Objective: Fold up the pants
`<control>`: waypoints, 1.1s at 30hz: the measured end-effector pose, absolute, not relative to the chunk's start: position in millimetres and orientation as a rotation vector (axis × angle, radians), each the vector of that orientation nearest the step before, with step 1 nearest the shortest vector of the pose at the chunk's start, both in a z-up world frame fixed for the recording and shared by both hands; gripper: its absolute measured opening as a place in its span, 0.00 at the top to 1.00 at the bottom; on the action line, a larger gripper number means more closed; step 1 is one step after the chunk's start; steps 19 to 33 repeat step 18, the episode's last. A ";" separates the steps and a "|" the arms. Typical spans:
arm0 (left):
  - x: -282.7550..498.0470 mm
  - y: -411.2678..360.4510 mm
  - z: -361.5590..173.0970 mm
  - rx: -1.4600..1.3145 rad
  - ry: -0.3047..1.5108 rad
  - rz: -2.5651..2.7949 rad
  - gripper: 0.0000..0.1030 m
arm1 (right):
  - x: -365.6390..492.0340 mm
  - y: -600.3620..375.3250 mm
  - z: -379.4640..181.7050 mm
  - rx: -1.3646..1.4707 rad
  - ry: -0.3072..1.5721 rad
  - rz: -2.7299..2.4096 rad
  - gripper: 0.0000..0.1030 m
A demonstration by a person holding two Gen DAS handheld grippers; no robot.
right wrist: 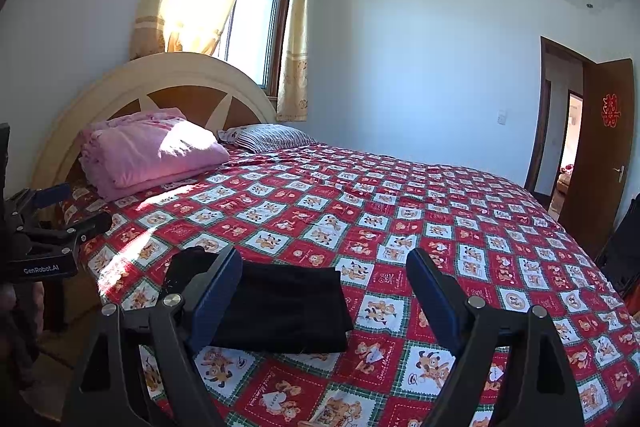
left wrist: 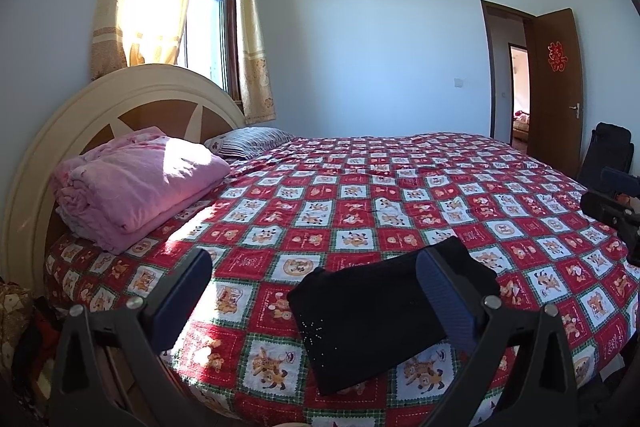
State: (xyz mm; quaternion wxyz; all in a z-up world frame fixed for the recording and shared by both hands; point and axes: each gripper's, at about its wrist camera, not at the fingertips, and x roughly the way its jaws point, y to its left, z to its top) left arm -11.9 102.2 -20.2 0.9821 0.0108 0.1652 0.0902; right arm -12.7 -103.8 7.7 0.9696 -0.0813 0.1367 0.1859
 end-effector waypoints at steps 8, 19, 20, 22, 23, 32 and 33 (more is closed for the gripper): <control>-7.2 104.7 -23.3 0.005 0.358 0.195 0.00 | -13.1 -102.4 4.5 -0.191 0.272 0.377 0.17; 0.0 104.5 -35.6 -0.001 0.409 0.145 0.00 | -12.6 -96.1 -2.9 -0.214 0.290 0.389 0.17; 0.0 104.5 -35.6 -0.001 0.409 0.145 0.00 | -12.6 -96.1 -2.9 -0.214 0.290 0.389 0.17; 0.0 104.5 -35.6 -0.001 0.409 0.145 0.00 | -12.6 -96.1 -2.9 -0.214 0.290 0.389 0.17; 0.0 104.5 -35.6 -0.001 0.409 0.145 0.00 | -12.6 -96.1 -2.9 -0.214 0.290 0.389 0.17; 0.0 104.5 -35.6 -0.001 0.409 0.145 0.00 | -12.6 -96.1 -2.9 -0.214 0.290 0.389 0.17; 0.0 104.5 -35.6 -0.001 0.409 0.145 0.00 | -12.6 -96.1 -2.9 -0.214 0.290 0.389 0.17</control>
